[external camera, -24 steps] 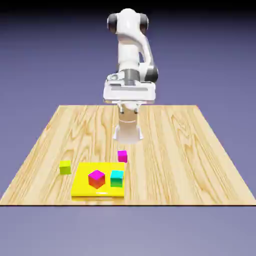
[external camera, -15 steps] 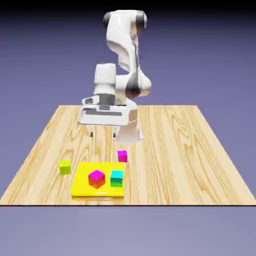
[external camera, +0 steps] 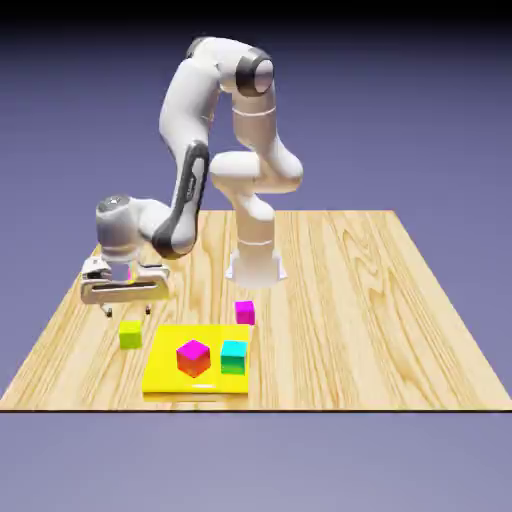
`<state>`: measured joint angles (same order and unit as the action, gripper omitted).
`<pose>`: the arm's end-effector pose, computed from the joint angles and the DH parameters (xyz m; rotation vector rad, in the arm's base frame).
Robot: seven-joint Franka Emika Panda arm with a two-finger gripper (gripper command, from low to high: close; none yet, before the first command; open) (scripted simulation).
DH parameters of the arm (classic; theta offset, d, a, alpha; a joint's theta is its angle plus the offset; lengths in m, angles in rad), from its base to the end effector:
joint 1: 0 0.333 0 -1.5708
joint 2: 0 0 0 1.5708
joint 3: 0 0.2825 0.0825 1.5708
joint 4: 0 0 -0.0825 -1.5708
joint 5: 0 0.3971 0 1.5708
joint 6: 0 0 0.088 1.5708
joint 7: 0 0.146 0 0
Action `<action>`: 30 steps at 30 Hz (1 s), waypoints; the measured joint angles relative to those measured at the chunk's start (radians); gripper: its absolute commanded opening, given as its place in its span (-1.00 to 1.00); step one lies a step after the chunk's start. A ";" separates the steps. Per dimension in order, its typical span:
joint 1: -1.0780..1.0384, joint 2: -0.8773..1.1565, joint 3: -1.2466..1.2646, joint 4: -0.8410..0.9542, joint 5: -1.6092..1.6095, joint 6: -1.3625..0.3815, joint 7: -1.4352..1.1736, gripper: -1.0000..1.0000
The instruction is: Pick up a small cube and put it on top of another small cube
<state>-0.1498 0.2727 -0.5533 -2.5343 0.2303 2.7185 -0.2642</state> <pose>0.3223 -0.3129 0.1018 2.9531 -0.9745 -0.0839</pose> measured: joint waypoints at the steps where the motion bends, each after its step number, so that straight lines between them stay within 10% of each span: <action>1: -0.031 0.030 0.036 0.006 0.026 0.024 -0.019 0.00; 5: -0.155 0.152 0.181 0.032 0.130 0.122 -0.096 0.00; 6: -0.172 0.169 0.201 0.036 0.145 0.135 -0.106 -1.00; 15: 0.042 -0.040 -0.020 -0.001 -0.038 -0.038 0.016 -1.00; 30: 0.264 -0.259 0.344 0.124 -0.308 -0.321 -0.058 -1.00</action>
<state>0.1139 0.0142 -0.2088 -2.4101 -0.0779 2.3972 -0.3226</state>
